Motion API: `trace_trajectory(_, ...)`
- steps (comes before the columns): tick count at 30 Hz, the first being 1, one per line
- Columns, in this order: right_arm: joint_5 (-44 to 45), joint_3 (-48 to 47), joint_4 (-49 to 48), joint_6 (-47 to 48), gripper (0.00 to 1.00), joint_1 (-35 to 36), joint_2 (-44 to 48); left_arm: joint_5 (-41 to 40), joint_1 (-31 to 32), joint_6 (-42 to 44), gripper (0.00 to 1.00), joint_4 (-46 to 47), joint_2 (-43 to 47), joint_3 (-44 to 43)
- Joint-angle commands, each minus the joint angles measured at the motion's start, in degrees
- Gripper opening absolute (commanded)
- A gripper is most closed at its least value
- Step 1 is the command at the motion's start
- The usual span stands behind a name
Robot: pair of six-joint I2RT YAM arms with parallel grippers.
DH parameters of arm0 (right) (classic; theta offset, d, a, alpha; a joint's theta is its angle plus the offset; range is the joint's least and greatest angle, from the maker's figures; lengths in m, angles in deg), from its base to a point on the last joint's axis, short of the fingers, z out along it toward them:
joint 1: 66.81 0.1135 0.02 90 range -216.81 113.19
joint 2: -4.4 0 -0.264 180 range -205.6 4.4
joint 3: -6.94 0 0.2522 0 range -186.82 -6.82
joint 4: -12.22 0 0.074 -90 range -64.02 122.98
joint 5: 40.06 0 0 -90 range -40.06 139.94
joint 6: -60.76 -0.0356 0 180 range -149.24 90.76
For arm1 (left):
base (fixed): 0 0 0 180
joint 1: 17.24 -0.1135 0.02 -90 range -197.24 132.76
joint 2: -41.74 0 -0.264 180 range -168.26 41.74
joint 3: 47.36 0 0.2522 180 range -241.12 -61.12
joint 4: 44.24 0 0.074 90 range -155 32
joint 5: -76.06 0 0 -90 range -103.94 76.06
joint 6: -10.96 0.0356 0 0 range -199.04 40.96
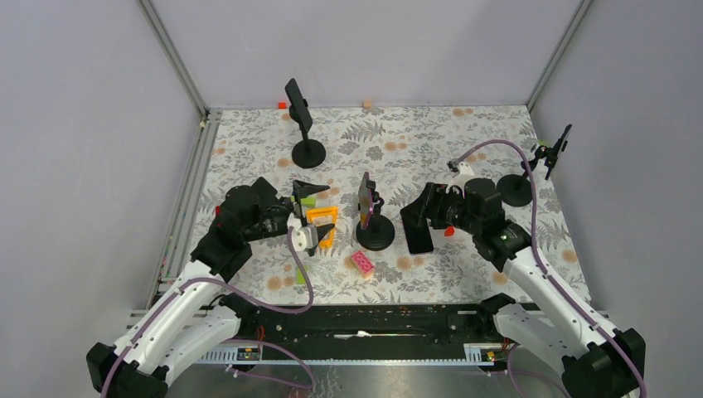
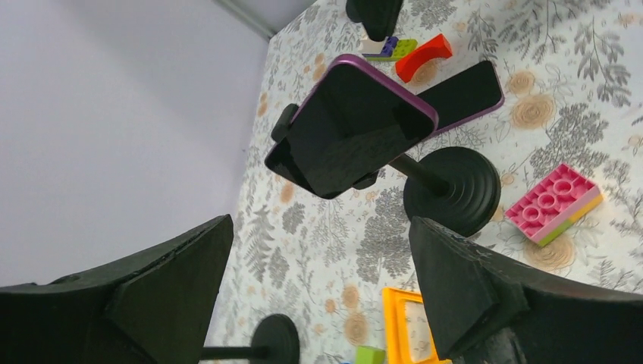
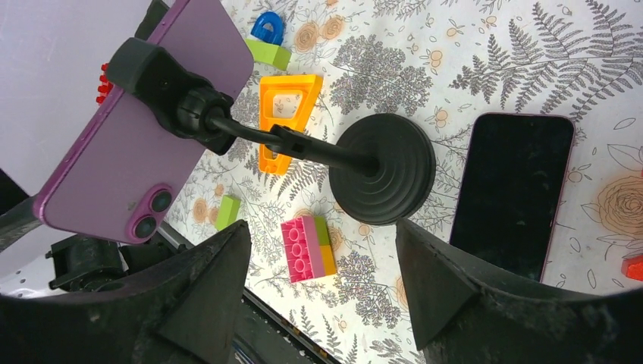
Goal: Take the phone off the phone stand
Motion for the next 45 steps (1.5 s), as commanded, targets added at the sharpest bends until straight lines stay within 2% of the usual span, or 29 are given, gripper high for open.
trace_trajectory(1, 1.25, 0.49, -0.25, 1.57, 0.77, -0.01, 1.90, 7.59, 0.76, 14.18, 0.99, 3.21, -0.55, 0.92)
trace_trajectory(6, 1.13, 1.45, -0.23, 1.50, 0.77, -0.07, 1.97, 7.58, 1.72, 21.11, 0.99, 3.28, -3.27, 1.17)
trace_trajectory(12, 1.43, 2.11, -0.30, 1.17, 0.77, -0.12, 2.00, 7.43, 4.27, 24.14, 0.99, 3.30, -5.77, 0.94)
trace_trajectory(27, 0.72, 2.81, -0.28, 0.45, 0.77, -0.02, 0.85, 3.61, 8.94, 23.24, 0.99, 8.39, -12.63, -1.19)
trace_trajectory(35, 0.99, 3.57, -0.32, 0.31, 0.77, -0.09, 1.40, 2.43, 10.14, 20.47, 0.99, 9.74, -14.35, -3.57)
trace_trajectory(45, 1.20, 4.36, -0.32, -0.05, 0.77, -0.11, 2.24, 2.12, 11.36, 21.20, 0.99, 9.95, -17.13, -5.38)
